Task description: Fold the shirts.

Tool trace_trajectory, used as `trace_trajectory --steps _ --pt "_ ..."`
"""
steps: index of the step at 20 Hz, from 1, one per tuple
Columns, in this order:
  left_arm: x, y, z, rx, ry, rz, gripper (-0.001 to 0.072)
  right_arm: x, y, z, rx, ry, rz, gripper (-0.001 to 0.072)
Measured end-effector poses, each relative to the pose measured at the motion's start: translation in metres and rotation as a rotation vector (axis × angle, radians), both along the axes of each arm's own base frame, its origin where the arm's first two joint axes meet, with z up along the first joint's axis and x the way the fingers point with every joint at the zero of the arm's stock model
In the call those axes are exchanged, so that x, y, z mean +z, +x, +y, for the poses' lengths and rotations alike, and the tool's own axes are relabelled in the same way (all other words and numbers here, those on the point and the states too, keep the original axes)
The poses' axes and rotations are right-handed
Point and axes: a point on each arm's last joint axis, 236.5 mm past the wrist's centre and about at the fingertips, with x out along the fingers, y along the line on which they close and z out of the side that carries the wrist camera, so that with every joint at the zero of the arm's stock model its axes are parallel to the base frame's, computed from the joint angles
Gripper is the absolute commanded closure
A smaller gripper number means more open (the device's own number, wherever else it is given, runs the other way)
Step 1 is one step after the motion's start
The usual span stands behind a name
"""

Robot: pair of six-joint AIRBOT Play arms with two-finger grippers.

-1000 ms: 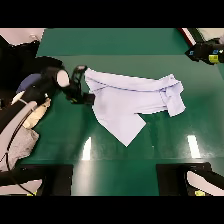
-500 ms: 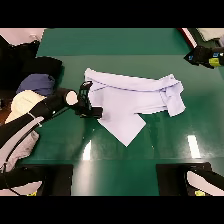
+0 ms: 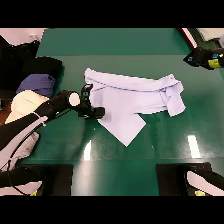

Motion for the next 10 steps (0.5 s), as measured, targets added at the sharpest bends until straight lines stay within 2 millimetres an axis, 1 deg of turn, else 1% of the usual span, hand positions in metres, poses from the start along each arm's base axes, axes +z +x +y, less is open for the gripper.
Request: trace_trajectory --steps 2,3,5,7,10 --pt "0.003 0.004 -0.002 0.0 -0.008 -0.016 0.068 -0.005 -0.005 0.001 0.008 -0.001 0.026 0.0181" --pt "0.008 0.006 -0.003 -0.012 -0.012 -0.032 0.0681 -0.01 -0.009 0.0 0.011 -0.009 0.051 0.0181" --pt "0.025 0.014 -0.004 -0.038 -0.016 -0.086 0.068 -0.032 -0.023 -0.007 0.012 -0.047 0.129 0.0181" --pt "0.05 0.023 -0.002 -0.064 -0.014 -0.164 0.068 -0.066 -0.044 -0.015 0.005 -0.08 0.236 0.0181" --pt "0.085 0.029 0.003 -0.086 -0.016 -0.261 0.068 -0.125 -0.083 -0.022 -0.017 -0.087 0.417 0.0178"
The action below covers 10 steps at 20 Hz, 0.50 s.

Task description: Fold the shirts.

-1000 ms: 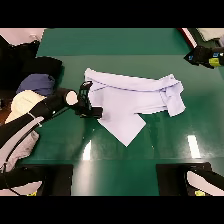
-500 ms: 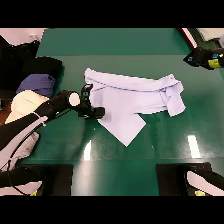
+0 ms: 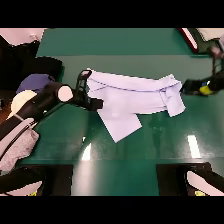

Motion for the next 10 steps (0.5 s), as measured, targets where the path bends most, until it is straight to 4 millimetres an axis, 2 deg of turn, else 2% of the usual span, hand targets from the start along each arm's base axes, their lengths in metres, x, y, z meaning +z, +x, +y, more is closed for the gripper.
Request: trace_trajectory --steps 3,5,10 --pt "0.013 -0.004 0.005 -0.016 0.01 -0.022 0.068 -0.05 -0.037 0.0 -0.034 0.012 0.153 0.0174" --pt "0.016 -0.007 0.007 -0.026 0.019 -0.022 0.068 -0.074 -0.052 0.004 -0.06 0.039 0.206 0.0174" --pt "0.016 -0.013 0.01 -0.038 0.033 -0.005 0.068 -0.108 -0.066 0.011 -0.176 0.126 0.243 0.0175"
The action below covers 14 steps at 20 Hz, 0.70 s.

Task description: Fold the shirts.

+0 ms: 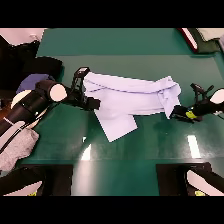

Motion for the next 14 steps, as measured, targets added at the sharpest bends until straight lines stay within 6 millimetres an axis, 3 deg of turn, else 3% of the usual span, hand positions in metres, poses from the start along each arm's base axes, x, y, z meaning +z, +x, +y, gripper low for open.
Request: trace_trajectory --steps 9,11,12,14 --pt "-0.001 -0.003 0.001 -0.005 0.006 0.011 0.068 -0.014 0.024 0.007 -0.137 0.066 -0.074 0.0194" --pt "-0.001 -0.003 0.001 -0.005 0.006 0.012 0.068 -0.019 0.027 0.011 -0.157 0.087 -0.066 0.0282" --pt "-0.001 -0.004 0.001 -0.006 0.007 0.013 0.068 -0.022 0.028 0.011 -0.164 0.093 -0.064 0.0287" --pt "-0.002 -0.005 0.002 -0.008 0.01 0.019 0.068 -0.023 0.033 0.012 -0.176 0.099 -0.074 0.0575"
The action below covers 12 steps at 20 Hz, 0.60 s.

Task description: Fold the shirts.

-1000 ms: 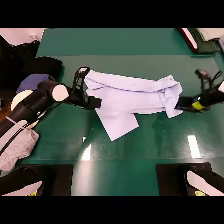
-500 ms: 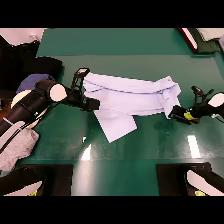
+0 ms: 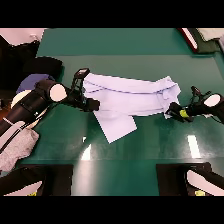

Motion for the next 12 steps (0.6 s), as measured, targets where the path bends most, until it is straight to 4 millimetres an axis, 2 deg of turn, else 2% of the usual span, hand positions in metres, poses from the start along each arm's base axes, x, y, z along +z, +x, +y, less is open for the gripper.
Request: trace_trajectory --steps 1,5,7,8,10,12 --pt "0.0 -0.001 0.0 -0.001 0.001 0.003 0.068 0.001 0.002 0.0 -0.006 -0.001 -0.01 0.0701" --pt "0.001 -0.001 0.0 -0.004 0.002 0.002 0.068 0.017 0.008 -0.001 -0.011 -0.007 -0.069 0.07" --pt "0.009 0.002 -0.001 -0.015 0.0 -0.016 0.068 0.03 0.007 0.001 0.001 -0.009 -0.101 0.0699" --pt "0.018 0.005 -0.001 -0.022 -0.004 -0.035 0.068 0.04 0.007 0.002 0.008 -0.011 -0.125 0.0699" --pt "0.049 0.015 -0.001 -0.031 -0.016 -0.105 0.068 0.07 0.011 0.003 0.024 -0.02 -0.201 0.0699" --pt "0.096 0.028 0.005 -0.03 -0.027 -0.217 0.068 0.115 0.02 0.002 0.036 -0.04 -0.322 0.0699"
